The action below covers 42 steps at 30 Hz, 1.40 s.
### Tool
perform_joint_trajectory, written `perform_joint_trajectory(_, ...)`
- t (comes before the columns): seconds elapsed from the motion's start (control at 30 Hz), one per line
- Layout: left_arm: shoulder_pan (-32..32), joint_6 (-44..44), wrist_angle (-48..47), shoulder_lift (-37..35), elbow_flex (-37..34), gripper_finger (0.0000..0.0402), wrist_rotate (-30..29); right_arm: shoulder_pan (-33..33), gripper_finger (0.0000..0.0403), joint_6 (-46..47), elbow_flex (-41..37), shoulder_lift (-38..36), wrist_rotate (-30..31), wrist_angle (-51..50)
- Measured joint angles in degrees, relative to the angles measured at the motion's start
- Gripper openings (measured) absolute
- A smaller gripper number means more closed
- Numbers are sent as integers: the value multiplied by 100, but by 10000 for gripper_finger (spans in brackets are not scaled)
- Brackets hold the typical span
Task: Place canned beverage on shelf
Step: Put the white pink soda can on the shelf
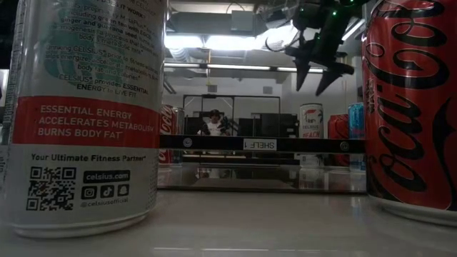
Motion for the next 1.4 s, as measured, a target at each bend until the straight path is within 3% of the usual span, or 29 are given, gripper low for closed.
perform_joint_trajectory(1.27,0,-7,-2,0,0,0,0,-7,273,27,0,-2,-28,-230)
perform_joint_trajectory(1.4,1,-7,0,2,0,0,-2,-7,289,25,0,-2,-30,-228)
